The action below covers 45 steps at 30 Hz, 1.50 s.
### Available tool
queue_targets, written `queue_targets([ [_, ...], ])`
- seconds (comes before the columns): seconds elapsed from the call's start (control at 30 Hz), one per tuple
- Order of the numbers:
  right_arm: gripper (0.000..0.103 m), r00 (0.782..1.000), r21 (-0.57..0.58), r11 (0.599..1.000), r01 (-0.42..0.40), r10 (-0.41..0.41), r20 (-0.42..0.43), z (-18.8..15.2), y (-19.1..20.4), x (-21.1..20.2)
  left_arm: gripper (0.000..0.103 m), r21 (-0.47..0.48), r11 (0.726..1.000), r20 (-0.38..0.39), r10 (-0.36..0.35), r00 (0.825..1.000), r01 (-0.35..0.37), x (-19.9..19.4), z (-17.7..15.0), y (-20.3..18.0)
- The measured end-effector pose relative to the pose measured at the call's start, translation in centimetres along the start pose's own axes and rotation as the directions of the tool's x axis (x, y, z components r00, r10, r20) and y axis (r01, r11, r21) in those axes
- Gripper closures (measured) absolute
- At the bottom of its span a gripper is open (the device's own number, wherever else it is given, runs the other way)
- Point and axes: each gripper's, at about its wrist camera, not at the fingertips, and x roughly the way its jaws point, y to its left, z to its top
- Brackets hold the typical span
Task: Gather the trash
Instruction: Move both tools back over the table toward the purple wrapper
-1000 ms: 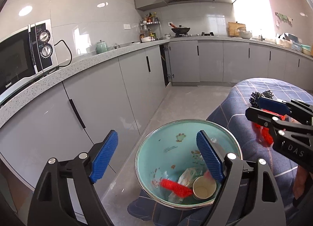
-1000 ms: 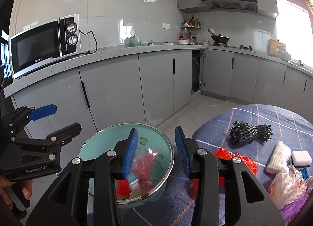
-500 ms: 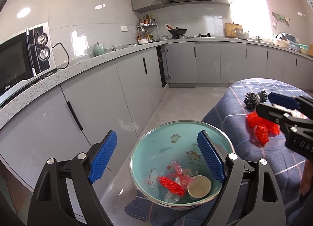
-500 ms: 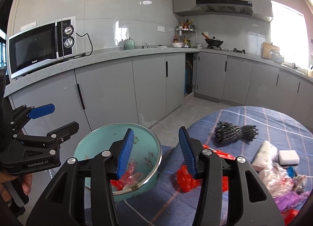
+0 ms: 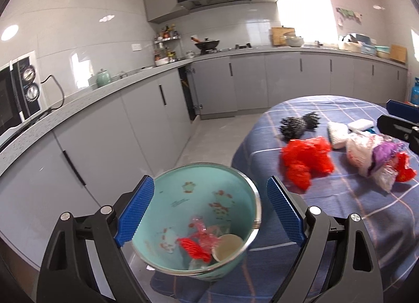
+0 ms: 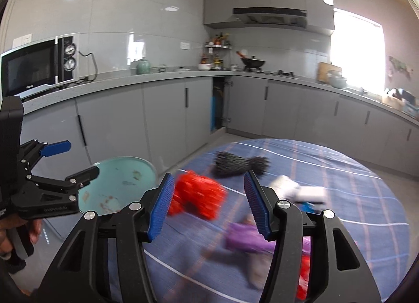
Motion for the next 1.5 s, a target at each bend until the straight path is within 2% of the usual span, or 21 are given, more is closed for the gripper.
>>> queue_targets([
  [0.3,0.043,0.992,0.053,0.991,0.124,-0.123,-0.029,-2.7,-5.2,-2.7,0.016,0.027,0.997,0.013,-0.071,0.997,0.07,0.1,0.8,-4.4],
  [0.57,0.041,0.974,0.068,0.974,0.216,-0.21,-0.084,-5.6,-8.9,-4.0,0.016,0.063,0.989,0.028,-0.136,0.99,0.134,-0.2,1.6,-8.2],
  [0.83,0.04,0.954,0.074,0.954,0.29,-0.282,-0.1,-7.4,-11.6,-5.9,0.015,0.119,0.972,0.04,-0.211,0.977,0.205,-0.1,2.5,-12.8],
  [1.1,0.036,0.947,0.117,0.942,0.315,-0.305,-0.097,-8.5,-13.2,-6.7,0.015,0.169,0.939,0.02,-0.308,0.951,0.3,0.4,3.1,-17.5],
  [1.43,0.036,0.948,0.136,0.941,0.311,-0.296,-0.117,-9.9,-13.5,-6.0,0.016,0.19,0.924,-0.052,-0.329,0.943,0.332,2.2,2.3,-19.9],
  [1.5,0.036,0.948,0.145,0.94,0.309,-0.292,-0.124,-10.2,-13.7,-5.9,0.019,0.194,0.921,-0.06,-0.334,0.941,0.339,2.2,2.2,-20.1],
])
